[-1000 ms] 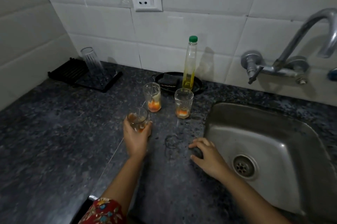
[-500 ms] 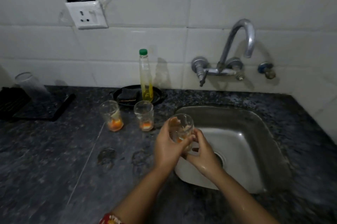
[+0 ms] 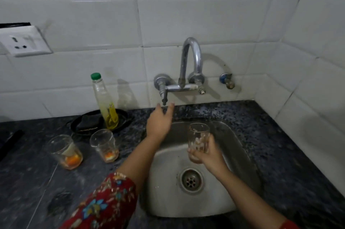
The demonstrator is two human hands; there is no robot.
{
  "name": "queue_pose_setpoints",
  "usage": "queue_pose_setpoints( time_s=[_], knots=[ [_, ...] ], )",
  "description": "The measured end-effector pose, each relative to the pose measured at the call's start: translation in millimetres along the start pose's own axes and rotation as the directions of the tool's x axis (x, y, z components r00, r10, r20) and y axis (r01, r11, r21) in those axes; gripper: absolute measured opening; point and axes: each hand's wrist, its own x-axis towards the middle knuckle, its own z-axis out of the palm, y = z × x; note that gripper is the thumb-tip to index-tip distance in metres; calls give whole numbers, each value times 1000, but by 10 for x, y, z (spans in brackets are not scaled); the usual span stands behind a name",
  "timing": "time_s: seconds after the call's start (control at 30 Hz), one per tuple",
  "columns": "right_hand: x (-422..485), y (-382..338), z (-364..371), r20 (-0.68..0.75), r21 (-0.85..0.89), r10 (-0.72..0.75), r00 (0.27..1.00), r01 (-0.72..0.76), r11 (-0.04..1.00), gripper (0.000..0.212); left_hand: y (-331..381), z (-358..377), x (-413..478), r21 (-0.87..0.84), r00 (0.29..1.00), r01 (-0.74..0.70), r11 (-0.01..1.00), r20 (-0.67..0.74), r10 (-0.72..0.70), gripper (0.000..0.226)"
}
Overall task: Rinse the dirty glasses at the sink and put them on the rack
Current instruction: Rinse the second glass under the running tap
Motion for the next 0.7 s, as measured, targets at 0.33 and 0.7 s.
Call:
queue_pose_setpoints(
  time_s=[0.33,0.7],
  knots=[
    [492,-27,-130,23,21,-18,1000,18,1000,49,377,-98,684,451,996,-75,890,68,49,52],
    [554,33,-4,50,88,-55,997,50,995,55,213,-49,763,-254,974,217,942,115,-194,82]
  ],
)
